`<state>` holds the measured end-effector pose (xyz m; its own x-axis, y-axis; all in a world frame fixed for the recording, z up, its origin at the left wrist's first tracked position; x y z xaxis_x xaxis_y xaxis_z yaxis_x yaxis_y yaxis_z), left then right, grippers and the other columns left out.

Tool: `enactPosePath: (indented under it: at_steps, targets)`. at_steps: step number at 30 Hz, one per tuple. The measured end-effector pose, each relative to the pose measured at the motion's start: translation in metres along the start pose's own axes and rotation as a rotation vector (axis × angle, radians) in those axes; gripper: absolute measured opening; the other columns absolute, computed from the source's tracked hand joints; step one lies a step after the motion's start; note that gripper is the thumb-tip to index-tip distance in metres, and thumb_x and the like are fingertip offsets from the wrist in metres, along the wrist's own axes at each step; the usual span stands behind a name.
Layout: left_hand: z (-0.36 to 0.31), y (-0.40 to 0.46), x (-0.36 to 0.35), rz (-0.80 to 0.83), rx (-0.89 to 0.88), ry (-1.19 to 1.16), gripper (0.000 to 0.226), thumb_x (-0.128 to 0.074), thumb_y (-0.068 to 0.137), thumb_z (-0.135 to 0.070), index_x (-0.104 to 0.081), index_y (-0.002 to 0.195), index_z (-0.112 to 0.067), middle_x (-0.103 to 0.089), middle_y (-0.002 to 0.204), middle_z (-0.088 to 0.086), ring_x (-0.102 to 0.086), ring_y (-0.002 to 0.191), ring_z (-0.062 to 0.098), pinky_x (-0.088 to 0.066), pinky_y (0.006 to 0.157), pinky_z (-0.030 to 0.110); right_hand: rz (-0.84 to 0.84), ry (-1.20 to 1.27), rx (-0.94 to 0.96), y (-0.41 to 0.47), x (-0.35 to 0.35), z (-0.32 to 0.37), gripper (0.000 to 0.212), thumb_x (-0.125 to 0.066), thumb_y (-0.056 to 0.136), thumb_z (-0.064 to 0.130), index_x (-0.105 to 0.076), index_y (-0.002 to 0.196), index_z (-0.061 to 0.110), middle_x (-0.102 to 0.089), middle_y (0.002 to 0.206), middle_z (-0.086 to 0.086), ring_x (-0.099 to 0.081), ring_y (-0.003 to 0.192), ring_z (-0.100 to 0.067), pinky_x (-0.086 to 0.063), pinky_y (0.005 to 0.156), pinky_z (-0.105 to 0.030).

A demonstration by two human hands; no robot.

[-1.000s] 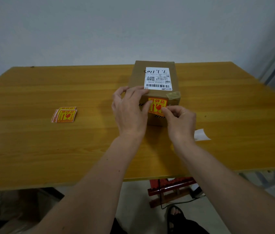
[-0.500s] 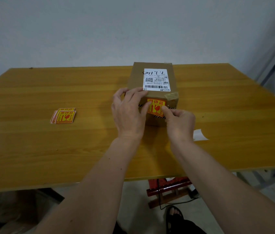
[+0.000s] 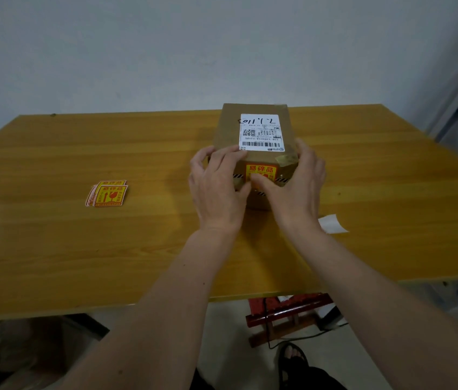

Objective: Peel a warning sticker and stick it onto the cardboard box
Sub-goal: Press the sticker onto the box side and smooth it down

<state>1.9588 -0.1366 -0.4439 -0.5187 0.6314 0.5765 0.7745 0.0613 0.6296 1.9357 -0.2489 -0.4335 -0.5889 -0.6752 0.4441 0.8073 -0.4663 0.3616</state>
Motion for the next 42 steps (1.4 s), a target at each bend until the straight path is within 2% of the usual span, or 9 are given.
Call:
enactPosePath:
  at_steps: [4,7,10,12,15,17,21,32,42]
  targets:
    - [0.000,0.000,-0.001,-0.013,-0.012,-0.020,0.053,-0.083,0.062,-0.024,-0.064,0.111,-0.024,-0.065,0.119,-0.009,-0.042,0.122,0.026,-0.044,0.096,0.041,0.001,-0.011,0.015,0.014,0.001,-0.003,0.065,-0.080,0.070,0.032,-0.053,0.128,0.020,-0.044,0.124,0.000,-0.048,0.116,-0.016,-0.041,0.089,-0.021]
    - [0.002,0.001,-0.003,-0.028,-0.021,-0.033,0.048,-0.081,0.066,-0.027,-0.064,0.111,-0.022,-0.066,0.118,-0.008,-0.042,0.122,0.027,-0.044,0.096,0.037,0.015,0.043,0.019,0.018,0.006,-0.007,0.059,-0.079,0.073,0.028,-0.058,0.127,0.020,-0.043,0.115,0.006,-0.048,0.108,-0.009,-0.042,0.087,-0.015]
    - [0.001,0.002,-0.004,-0.047,-0.011,-0.057,0.037,-0.074,0.074,-0.029,-0.066,0.109,-0.021,-0.067,0.116,-0.006,-0.042,0.121,0.027,-0.037,0.096,0.028,0.043,0.137,0.042,0.020,0.011,-0.013,0.050,-0.076,0.077,0.018,-0.061,0.125,0.019,-0.042,0.109,0.008,-0.048,0.101,-0.006,-0.043,0.073,0.001]
    - [0.000,0.002,-0.004,-0.055,-0.004,-0.068,0.033,-0.072,0.076,-0.029,-0.066,0.108,-0.020,-0.067,0.115,-0.006,-0.043,0.120,0.027,-0.033,0.095,0.025,0.066,0.169,0.067,0.022,0.013,-0.016,0.047,-0.074,0.079,0.015,-0.062,0.125,0.017,-0.043,0.110,0.006,-0.048,0.101,-0.006,-0.041,0.071,0.004]
    - [-0.001,0.001,-0.004,-0.034,-0.008,-0.051,0.040,-0.076,0.072,-0.027,-0.065,0.110,-0.020,-0.066,0.117,-0.005,-0.041,0.122,0.028,-0.038,0.097,0.031,0.091,0.059,0.113,0.021,0.011,-0.019,0.054,-0.075,0.078,0.017,-0.057,0.129,0.021,-0.044,0.118,0.002,-0.047,0.108,-0.008,-0.041,0.077,-0.002]
    - [-0.001,-0.001,-0.003,-0.021,-0.025,-0.016,0.048,-0.079,0.068,-0.026,-0.063,0.112,-0.021,-0.064,0.120,-0.005,-0.041,0.124,0.029,-0.041,0.097,0.037,0.109,-0.019,0.151,0.018,0.009,-0.021,0.065,-0.079,0.073,0.016,-0.052,0.132,0.023,-0.044,0.125,-0.001,-0.046,0.114,-0.011,-0.042,0.089,-0.012]
    - [0.001,-0.002,-0.003,0.004,-0.046,0.028,0.058,-0.084,0.061,-0.023,-0.060,0.115,-0.022,-0.062,0.123,-0.006,-0.040,0.125,0.029,-0.041,0.098,0.038,0.130,-0.063,0.203,0.018,0.012,-0.024,0.072,-0.081,0.069,0.011,-0.049,0.133,0.021,-0.043,0.129,-0.004,-0.047,0.119,-0.015,-0.044,0.099,-0.024]
    - [0.001,0.000,-0.003,0.015,-0.067,0.045,0.063,-0.086,0.058,-0.025,-0.060,0.116,-0.021,-0.061,0.123,-0.005,-0.041,0.124,0.029,-0.043,0.098,0.041,0.096,-0.178,0.228,0.022,0.005,-0.022,0.076,-0.086,0.064,0.023,-0.048,0.129,0.015,-0.044,0.128,-0.007,-0.050,0.118,-0.019,-0.046,0.095,-0.027]
    - [-0.008,0.003,-0.004,0.017,0.010,0.035,0.058,-0.086,0.056,-0.034,-0.061,0.107,-0.021,-0.061,0.117,-0.003,-0.043,0.119,0.026,-0.043,0.088,0.037,0.178,-0.121,0.221,0.027,0.016,-0.020,0.052,-0.076,0.077,0.018,-0.053,0.123,0.013,-0.047,0.125,-0.007,-0.053,0.113,-0.022,-0.050,0.093,-0.035]
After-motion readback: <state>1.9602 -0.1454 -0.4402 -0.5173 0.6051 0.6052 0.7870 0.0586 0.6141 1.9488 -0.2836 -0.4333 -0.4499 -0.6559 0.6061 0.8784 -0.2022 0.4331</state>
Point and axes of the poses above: each hand's wrist, its own y-axis towards the middle knuckle, its own x-axis out of the back of the hand, z = x × y, the point moved 1 cm from there along y, towards the middle knuckle
